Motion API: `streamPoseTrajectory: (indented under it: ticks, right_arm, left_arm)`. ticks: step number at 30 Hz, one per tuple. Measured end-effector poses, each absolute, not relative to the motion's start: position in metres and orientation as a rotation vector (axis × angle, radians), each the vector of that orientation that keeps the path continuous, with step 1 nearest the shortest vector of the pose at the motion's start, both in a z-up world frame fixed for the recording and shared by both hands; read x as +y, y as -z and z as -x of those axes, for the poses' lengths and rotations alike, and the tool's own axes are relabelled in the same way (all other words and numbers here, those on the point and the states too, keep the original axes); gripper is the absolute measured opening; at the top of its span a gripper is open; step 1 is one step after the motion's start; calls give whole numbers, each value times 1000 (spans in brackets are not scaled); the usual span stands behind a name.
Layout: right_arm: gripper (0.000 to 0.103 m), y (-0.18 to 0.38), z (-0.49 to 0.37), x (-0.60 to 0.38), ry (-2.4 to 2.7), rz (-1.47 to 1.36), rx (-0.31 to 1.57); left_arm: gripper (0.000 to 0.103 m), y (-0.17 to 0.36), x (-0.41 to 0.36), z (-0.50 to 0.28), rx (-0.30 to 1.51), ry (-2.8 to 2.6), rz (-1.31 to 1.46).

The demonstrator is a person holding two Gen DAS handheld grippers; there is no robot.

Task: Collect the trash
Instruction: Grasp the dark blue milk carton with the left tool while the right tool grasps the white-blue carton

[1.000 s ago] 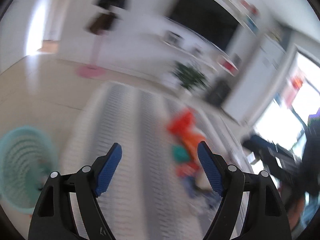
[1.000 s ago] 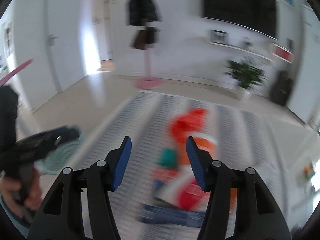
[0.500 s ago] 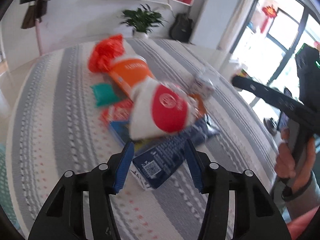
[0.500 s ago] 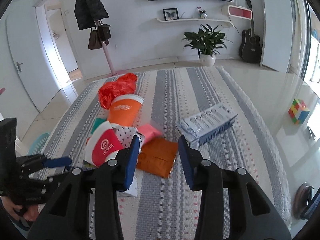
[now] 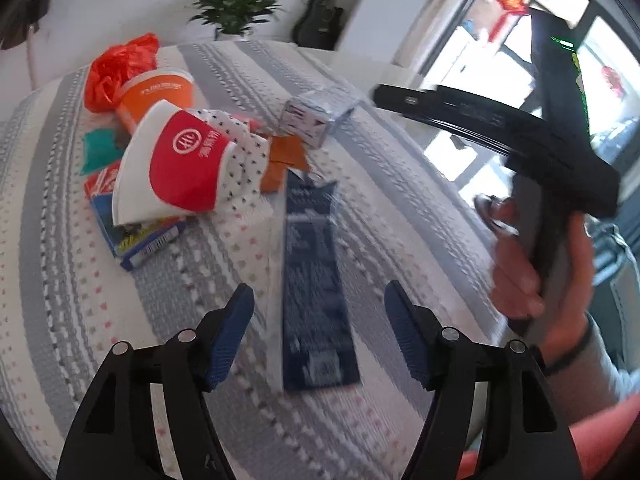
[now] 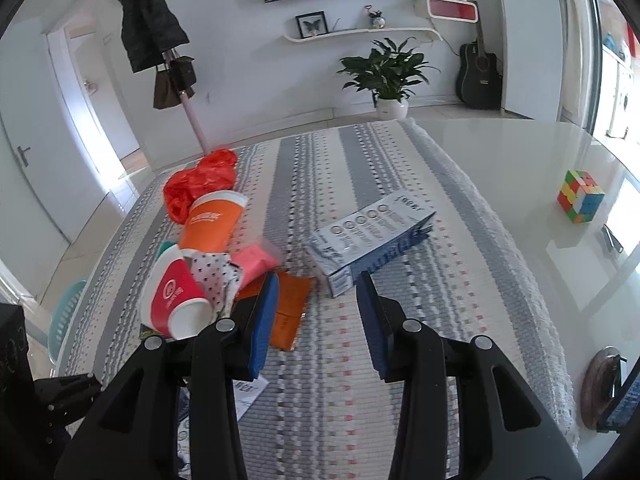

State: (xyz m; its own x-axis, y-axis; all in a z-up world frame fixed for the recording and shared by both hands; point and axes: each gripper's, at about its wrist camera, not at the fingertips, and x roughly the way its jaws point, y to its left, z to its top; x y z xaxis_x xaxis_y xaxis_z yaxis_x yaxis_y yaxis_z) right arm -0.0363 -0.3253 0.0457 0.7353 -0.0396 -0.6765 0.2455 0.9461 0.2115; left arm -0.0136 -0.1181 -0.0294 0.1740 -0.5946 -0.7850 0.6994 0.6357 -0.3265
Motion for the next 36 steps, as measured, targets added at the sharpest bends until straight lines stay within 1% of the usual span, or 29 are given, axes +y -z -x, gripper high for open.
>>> streamPoseTrajectory:
  ticks: [3,4,6,7,8,10,15,16,17,19,24,28,30,31,36]
  right_arm:
    - [37,-44,32,-331,177,-308,743]
    - [38,-42,28,-335,182,-317,749]
    - [45,-40,19,-336,203,-317,759]
    - [51,-38,12,-336,221,-308,764]
    - [60,-36,7,-335,233,-303,769]
    - [65,-30,-13,-334,254,-299,785]
    - [65,1,-47,-333,286,-295,897]
    - [62,7,-48,-334,298,-291,916]
    - [53,9,-47,-337,314,-287,922]
    - [45,13,-39,-347,330,-300,931]
    - [45,12,-3,-392,462,-367,936]
    - [45,-8,4,-402,487,-390,865]
    - [58,-17,-7,-398,479,-369,847]
    - [69,-17,-15,-398,460,-385,843]
    - [71,2,-45,-413,489,-479,896]
  left_arm:
    - [64,35,-136,2,1075,875,-151]
    - [59,37,-143,-3,1085,862,-160]
    - [39,40,-147,-7,1114,856,-167]
    - [31,43,-149,-8,1126,849,-168]
    - [30,43,-148,-7,1120,843,-163]
    - [30,40,-145,-6,1099,851,-148]
    - [30,21,-125,-1,1047,872,-92]
    - [30,19,-121,-1,1044,873,-83]
    - [30,17,-117,-2,1040,874,-74]
    - [30,12,-108,-2,1023,875,-57]
    - [30,0,-90,-5,994,857,-23]
    - [30,-15,-72,-9,951,853,10]
    - [30,-21,-65,-11,932,847,20]
    - [30,-23,-62,-12,923,844,24]
    - [30,-34,-45,-15,892,817,34]
